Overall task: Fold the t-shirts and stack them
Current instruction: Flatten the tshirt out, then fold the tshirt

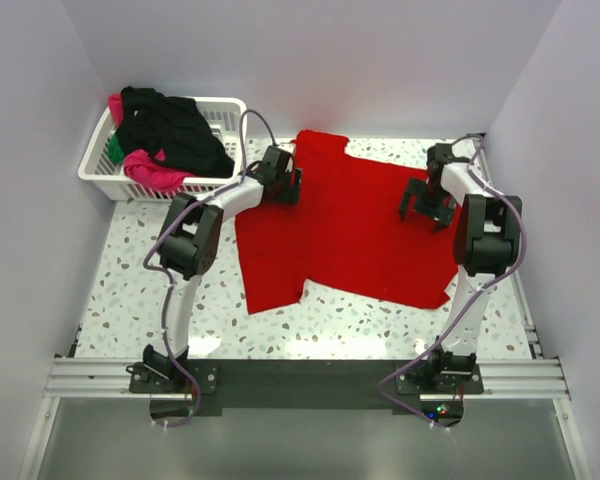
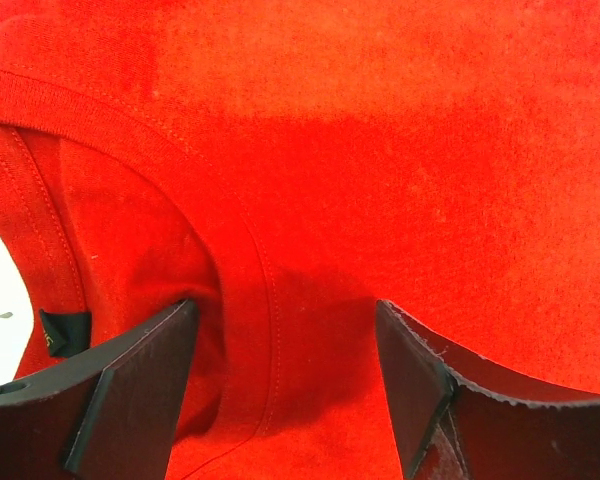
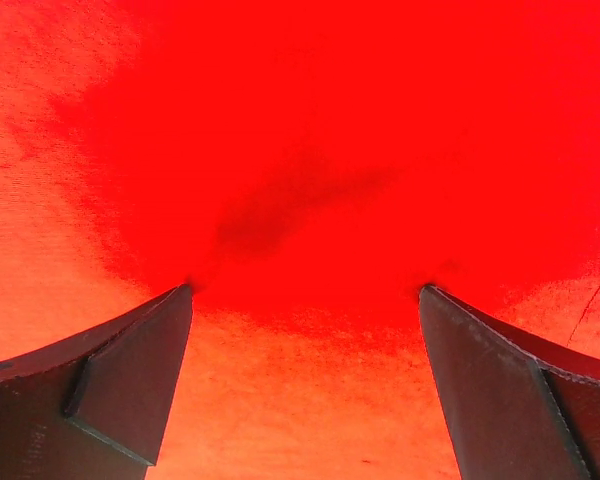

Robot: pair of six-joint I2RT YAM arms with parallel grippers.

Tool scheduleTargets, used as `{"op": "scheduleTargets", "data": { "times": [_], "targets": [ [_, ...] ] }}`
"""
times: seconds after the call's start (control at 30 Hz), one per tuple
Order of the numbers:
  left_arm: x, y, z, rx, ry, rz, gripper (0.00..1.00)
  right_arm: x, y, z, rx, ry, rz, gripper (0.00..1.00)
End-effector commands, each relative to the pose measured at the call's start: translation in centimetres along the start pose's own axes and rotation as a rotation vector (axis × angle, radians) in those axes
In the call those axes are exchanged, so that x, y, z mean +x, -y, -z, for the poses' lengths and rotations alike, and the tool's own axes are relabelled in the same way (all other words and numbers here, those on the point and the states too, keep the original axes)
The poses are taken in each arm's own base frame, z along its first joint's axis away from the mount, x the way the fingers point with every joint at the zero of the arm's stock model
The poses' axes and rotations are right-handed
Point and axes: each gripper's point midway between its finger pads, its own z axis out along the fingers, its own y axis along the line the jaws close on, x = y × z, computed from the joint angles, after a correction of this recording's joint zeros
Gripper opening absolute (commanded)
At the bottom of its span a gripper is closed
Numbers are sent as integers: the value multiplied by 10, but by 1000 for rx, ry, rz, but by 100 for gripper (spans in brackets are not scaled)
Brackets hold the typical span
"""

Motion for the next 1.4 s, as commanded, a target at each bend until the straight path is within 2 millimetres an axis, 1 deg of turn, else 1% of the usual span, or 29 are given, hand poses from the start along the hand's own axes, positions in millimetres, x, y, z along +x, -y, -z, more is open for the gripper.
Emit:
{"op": "scheduleTargets", "data": {
  "times": [0.0, 0.07, 0.1, 0.17, 0.2, 0.27, 0.3, 0.33, 0.37, 0.4, 0.47, 0.5, 0.53, 0.57, 0.63, 0.67, 0.7, 0.73, 0.77, 0.8, 0.83, 0.87, 0.93, 0.97, 1.07, 1.13, 1.17, 1.23, 1.37],
  "targets": [
    [-3, -8, 0, -6, -15, -35, 77, -25, -14, 21, -67, 63, 7, 99],
    [-16, -3, 9, 9, 22, -37, 77, -30, -19, 34, -93, 80, 18, 99],
    [-32, 0, 22, 14, 61, -36, 77, -35, -24, 46, -127, 102, 19, 99],
    [-43, 2, 37, 9, 94, -42, 78, -37, -32, 60, -176, 119, 21, 99],
    [-52, 2, 55, 13, 127, -42, 78, -39, -34, 70, -194, 139, 19, 99],
    [-55, 3, 73, 12, 158, -48, 78, -38, -40, 79, -229, 151, 24, 99],
    [-51, 2, 91, 15, 174, -54, 78, -34, -41, 79, -238, 144, 23, 99],
    [-46, 4, 100, 14, 177, -61, 79, -35, -45, 86, -256, 160, 26, 99],
    [-39, 0, 108, -5, 177, -63, 79, -31, -50, 89, -274, 156, 34, 99],
    [-23, -5, 122, -15, 165, -55, 79, -26, -53, 88, -282, 147, 37, 99],
    [-3, -9, 138, -37, 150, -42, 79, -20, -63, 91, -303, 144, 59, 99],
    [19, -15, 152, -45, 129, -19, 79, -17, -64, 91, -310, 135, 59, 99],
    [30, -18, 158, -48, 117, -5, 79, -9, -76, 92, -320, 124, 86, 99],
    [55, -23, 168, -55, 83, 20, 78, -2, -84, 92, -327, 112, 98, 99],
    [82, -24, 177, -55, 45, 43, 75, 4, -91, 93, -334, 108, 103, 99],
    [105, -29, 186, -64, 8, 67, 74, 11, -99, 95, -341, 104, 102, 99],
    [116, -29, 190, -68, -8, 75, 73, 13, -102, 96, -345, 108, 97, 99],
    [129, -25, 195, -66, -27, 68, 72, 13, -106, 98, -353, 126, 95, 99],
    [153, -29, 199, -94, -77, 80, 72, 16, -114, 105, -368, 144, 102, 99],
    [161, -28, 205, -94, -82, 91, 71, 18, -115, 105, -366, 149, 103, 99],
    [173, -25, 209, -92, -102, 93, 70, 18, -117, 107, -366, 163, 106, 99],
    [194, -28, 212, -97, -144, 130, 68, 22, -121, 108, -369, 160, 114, 99],
    [213, -27, 217, -88, -174, 166, 66, 26, -124, 109, -371, 157, 121, 99],
    [226, -27, 220, -75, -193, 201, 64, 30, -126, 108, -369, 151, 131, 99],
    [237, -20, 227, -19, -192, 253, 61, 37, -123, 110, -364, 151, 144, 99],
    [239, -15, 230, 13, -188, 267, 60, 39, -120, 110, -360, 154, 141, 99],
    [238, -13, 230, 29, -179, 273, 58, 42, -117, 108, -354, 147, 146, 99],
    [239, -11, 231, 40, -184, 271, 57, 44, -115, 110, -353, 155, 148, 99],
    [246, -8, 229, 38, -213, 256, 55, 51, -112, 108, -349, 148, 147, 99]
  ]
}}
